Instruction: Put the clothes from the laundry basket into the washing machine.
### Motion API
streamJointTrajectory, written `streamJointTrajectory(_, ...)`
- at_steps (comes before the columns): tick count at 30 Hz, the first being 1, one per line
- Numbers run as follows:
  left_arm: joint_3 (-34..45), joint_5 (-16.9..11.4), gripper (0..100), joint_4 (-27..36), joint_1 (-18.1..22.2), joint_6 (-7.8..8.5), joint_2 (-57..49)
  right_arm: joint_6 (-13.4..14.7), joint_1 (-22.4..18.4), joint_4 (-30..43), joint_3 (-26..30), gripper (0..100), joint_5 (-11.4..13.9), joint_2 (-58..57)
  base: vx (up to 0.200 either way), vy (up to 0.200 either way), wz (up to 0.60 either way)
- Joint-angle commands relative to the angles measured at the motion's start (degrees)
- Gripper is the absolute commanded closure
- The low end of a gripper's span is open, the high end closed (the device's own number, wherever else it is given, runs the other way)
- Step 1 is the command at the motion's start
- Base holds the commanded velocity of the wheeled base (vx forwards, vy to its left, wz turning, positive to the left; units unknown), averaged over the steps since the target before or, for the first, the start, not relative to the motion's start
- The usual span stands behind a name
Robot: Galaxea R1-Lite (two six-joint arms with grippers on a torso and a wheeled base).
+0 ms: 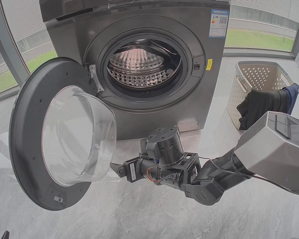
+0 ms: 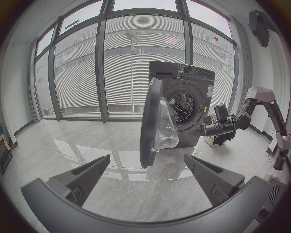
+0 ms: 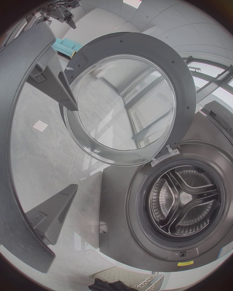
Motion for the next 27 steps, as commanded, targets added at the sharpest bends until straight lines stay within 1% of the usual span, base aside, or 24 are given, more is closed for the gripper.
streamJointTrajectory(1,1.01,0.02,0,-0.01,0.00,-0.02,-1.04,-0.12,-0.14,0.06,-2.51,0,-0.13,1.38,0.000,0.000,0.00)
streamJointTrajectory(4,1.01,0.02,0,-0.01,0.00,-0.02,-1.04,-0.21,0.30,1.11,-6.03,0,-2.06,3.58,0.000,0.000,0.00)
streamJointTrajectory(7,1.01,0.02,0,-0.01,0.00,0.16,-1.04,0.41,1.36,4.28,-11.56,0,-5.23,6.21,0.000,0.000,0.00)
streamJointTrajectory(8,1.01,0.02,0,-0.01,0.00,0.16,-1.04,0.41,1.36,4.28,-11.56,0,-5.23,6.21,0.000,0.000,0.00)
streamJointTrajectory(9,1.01,0.02,0,-0.01,0.00,0.16,-1.04,0.93,1.97,6.82,-17.10,0,-7.16,9.29,0.000,0.000,0.00)
streamJointTrajectory(11,1.01,0.02,0,-0.01,0.00,0.16,-1.04,1.90,2.15,7.70,-21.50,0,-8.48,12.19,0.000,0.000,0.00)
streamJointTrajectory(14,1.01,-0.07,0,-0.01,0.00,0.33,-1.04,2.69,2.76,8.14,-26.68,0,-8.92,15.70,0.000,0.000,0.00)
streamJointTrajectory(19,1.01,0.02,0,-0.01,0.00,0.16,-1.04,2.87,3.20,7.97,-28.70,0,-9.00,18.61,0.000,0.000,0.00)
streamJointTrajectory(21,1.01,0.02,0,-0.01,0.00,0.25,-1.04,3.75,3.46,7.88,-28.70,0,-9.18,18.61,0.000,0.000,0.00)
streamJointTrajectory(23,1.01,-0.07,0,-0.01,0.00,0.33,-1.04,4.36,3.55,7.88,-28.88,0,-9.97,18.25,0.000,0.000,0.00)
streamJointTrajectory(25,1.01,-0.07,0,-0.01,0.00,0.25,-1.04,4.45,3.46,7.62,-28.18,0,-10.24,17.55,0.000,0.000,0.00)
streamJointTrajectory(27,1.01,-0.07,0,-0.01,0.00,0.25,-1.04,4.45,2.85,7.53,-25.72,0,-10.24,14.30,0.000,0.000,0.00)
